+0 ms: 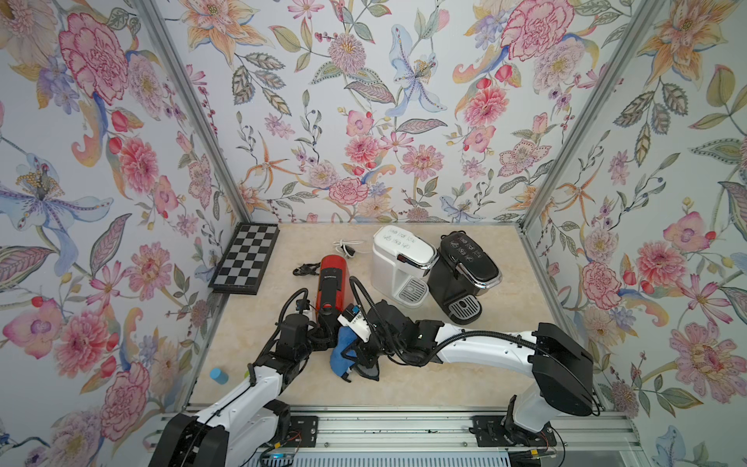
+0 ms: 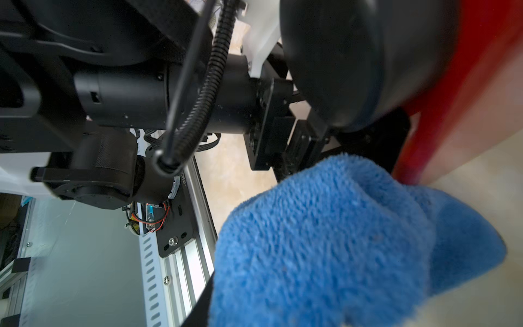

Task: Wipe the surface of a coffee machine
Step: Wipe the dirt from the surface of the coffee machine.

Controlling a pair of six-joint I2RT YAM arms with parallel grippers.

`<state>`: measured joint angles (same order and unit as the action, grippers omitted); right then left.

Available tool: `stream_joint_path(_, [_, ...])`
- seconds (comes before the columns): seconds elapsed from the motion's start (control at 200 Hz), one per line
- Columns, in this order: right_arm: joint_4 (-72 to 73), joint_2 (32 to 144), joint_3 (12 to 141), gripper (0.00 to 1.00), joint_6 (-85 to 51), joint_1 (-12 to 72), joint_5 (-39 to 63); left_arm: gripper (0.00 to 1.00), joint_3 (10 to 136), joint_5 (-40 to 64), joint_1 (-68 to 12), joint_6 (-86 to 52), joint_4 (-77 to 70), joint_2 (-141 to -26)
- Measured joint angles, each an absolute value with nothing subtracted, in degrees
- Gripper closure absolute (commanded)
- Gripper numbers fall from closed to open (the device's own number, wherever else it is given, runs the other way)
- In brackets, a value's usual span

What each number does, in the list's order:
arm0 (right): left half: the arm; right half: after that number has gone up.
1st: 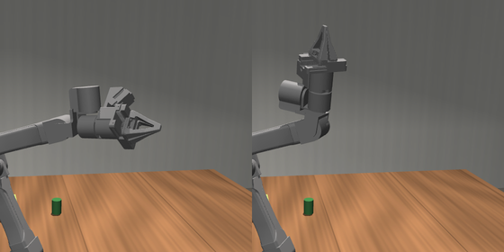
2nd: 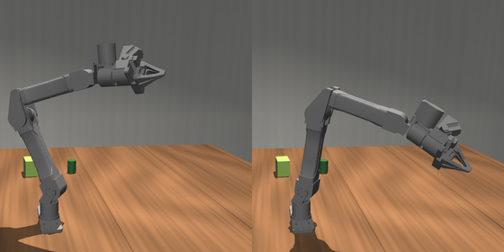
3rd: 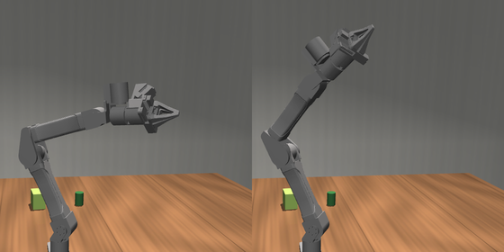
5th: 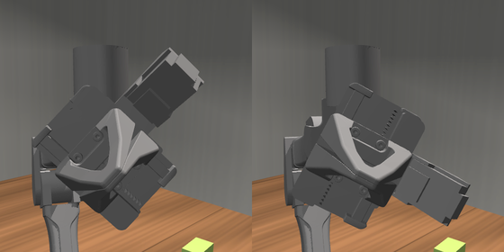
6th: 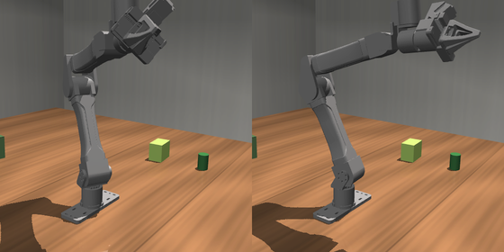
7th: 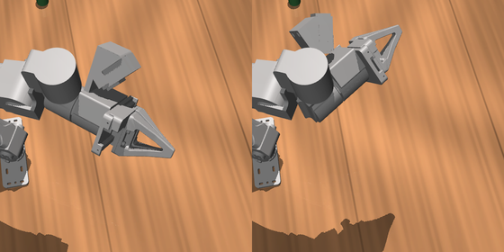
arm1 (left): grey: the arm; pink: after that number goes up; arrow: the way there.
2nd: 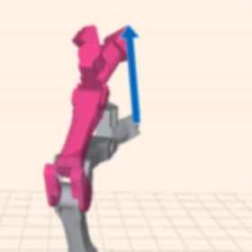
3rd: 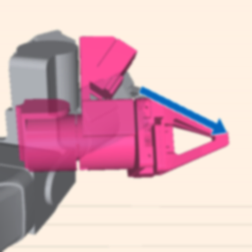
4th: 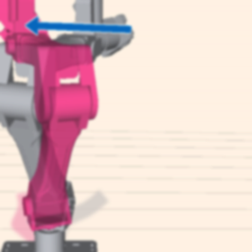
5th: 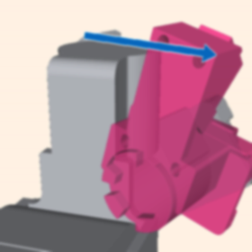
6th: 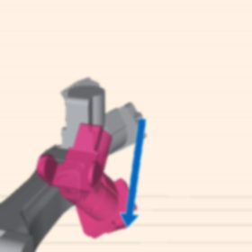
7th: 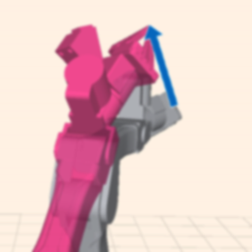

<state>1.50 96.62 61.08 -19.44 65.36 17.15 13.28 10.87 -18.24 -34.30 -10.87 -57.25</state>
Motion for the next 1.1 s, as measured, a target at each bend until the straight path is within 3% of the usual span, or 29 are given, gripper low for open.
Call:
stream_joint_path(0.21, [13.3,105.8,60.7,0.73,-24.6,58.3,18.9,0.01,13.2,16.1,-15.7,-34.8,-19.4,-62.4])
stream_joint_path(0.35, [13.7,110.4,63.5,0.73,-24.6,54.3,18.8,0.01,12.6,20.2,-15.2,-35.0,-23.4,-65.8])
stream_joint_path(0.771, [12.6,111.6,66.3,0.72,-25.6,51.8,12.8,0.01,10.7,30.8,-14.6,-36.5,-37.0,-63.9])
stream_joint_path(0.951, [18.1,111.4,64.1,0.73,-28.4,53.6,9.9,0.01,10.5,29.1,-14.6,-36.2,-32.6,-54.7])
stream_joint_path(1.101, [29.6,110.5,60.6,0.74,-31.9,55.3,8.5,0.01,11.6,19.3,-14.6,-36.5,-24.4,-48.5])
